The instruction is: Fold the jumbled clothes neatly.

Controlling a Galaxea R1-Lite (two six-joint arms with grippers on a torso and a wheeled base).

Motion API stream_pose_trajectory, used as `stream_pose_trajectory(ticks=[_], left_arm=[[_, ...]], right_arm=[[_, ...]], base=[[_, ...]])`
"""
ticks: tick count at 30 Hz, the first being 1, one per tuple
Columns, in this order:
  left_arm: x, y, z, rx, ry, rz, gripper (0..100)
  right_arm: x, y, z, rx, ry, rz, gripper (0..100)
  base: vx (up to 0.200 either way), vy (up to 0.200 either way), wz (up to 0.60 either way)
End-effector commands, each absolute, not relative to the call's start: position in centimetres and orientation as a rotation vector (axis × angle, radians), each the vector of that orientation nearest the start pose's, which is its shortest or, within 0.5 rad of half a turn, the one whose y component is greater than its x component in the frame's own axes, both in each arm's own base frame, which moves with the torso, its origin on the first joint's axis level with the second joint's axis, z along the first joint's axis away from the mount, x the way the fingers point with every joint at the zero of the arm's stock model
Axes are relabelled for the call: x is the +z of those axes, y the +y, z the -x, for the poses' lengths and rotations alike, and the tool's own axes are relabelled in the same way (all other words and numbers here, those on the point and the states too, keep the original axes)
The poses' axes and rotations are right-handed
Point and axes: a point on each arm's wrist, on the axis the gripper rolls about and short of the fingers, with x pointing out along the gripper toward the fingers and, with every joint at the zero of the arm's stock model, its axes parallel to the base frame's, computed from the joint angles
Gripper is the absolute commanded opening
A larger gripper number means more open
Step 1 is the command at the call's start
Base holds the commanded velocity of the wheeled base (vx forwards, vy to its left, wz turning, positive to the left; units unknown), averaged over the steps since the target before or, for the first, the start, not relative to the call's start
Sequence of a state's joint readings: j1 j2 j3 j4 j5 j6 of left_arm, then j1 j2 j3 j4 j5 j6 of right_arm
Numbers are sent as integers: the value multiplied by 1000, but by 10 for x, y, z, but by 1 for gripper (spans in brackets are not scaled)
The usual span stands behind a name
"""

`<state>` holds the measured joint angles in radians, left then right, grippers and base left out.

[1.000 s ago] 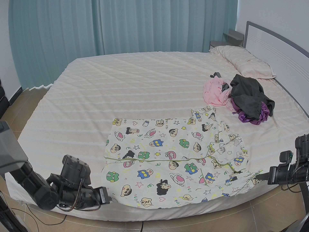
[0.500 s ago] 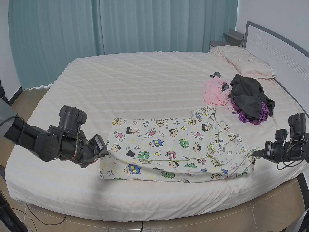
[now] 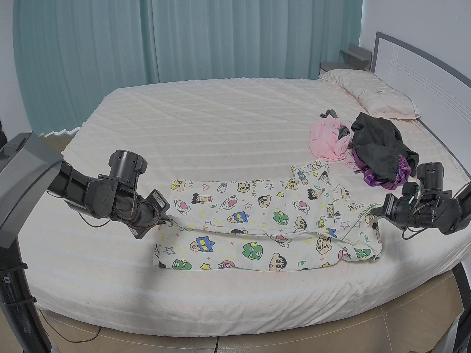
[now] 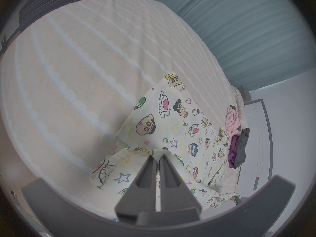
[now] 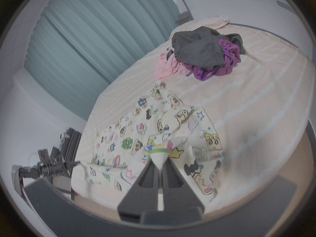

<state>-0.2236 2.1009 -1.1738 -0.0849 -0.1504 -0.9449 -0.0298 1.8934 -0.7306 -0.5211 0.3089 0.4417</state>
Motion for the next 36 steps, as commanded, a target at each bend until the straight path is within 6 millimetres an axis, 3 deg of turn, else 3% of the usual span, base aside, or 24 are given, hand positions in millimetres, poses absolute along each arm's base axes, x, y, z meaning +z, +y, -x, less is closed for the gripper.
stream_pose_trajectory(ticks=[1, 12, 13, 19, 23, 28, 30, 31, 36], left_arm=[[65, -88, -395, 110, 976, 854, 0], [48, -90, -413, 135, 982, 890, 0], [47, -89, -415, 142, 976, 905, 100], [49, -86, -418, 173, 977, 962, 100], [62, -73, -409, 196, 979, 975, 100], [88, -58, -372, 154, 998, 1010, 100], [89, -58, -370, 151, 1000, 1010, 100], [98, -55, -342, 140, 1002, 1015, 100], [100, -54, -311, 114, 959, 1012, 100]], right_arm=[[68, 13, -343, 105, 696, -573, 0], [54, 24, -369, 40, 678, -603, 0], [55, 24, -372, 37, 666, -624, 100], [59, 24, -371, 12, 648, -717, 100], [69, 21, -364, -62, 624, -811, 100], [75, 26, -351, -151, 619, -972, 100], [75, 26, -351, -153, 620, -974, 100], [69, 32, -343, -170, 653, -1008, 100], [55, 36, -343, -191, 694, -1015, 100]], base=[[0, 0, 0], [0, 0, 0], [0, 0, 0], [0, 0, 0], [0, 0, 0], [0, 0, 0], [0, 0, 0], [0, 0, 0], [0, 0, 0]])
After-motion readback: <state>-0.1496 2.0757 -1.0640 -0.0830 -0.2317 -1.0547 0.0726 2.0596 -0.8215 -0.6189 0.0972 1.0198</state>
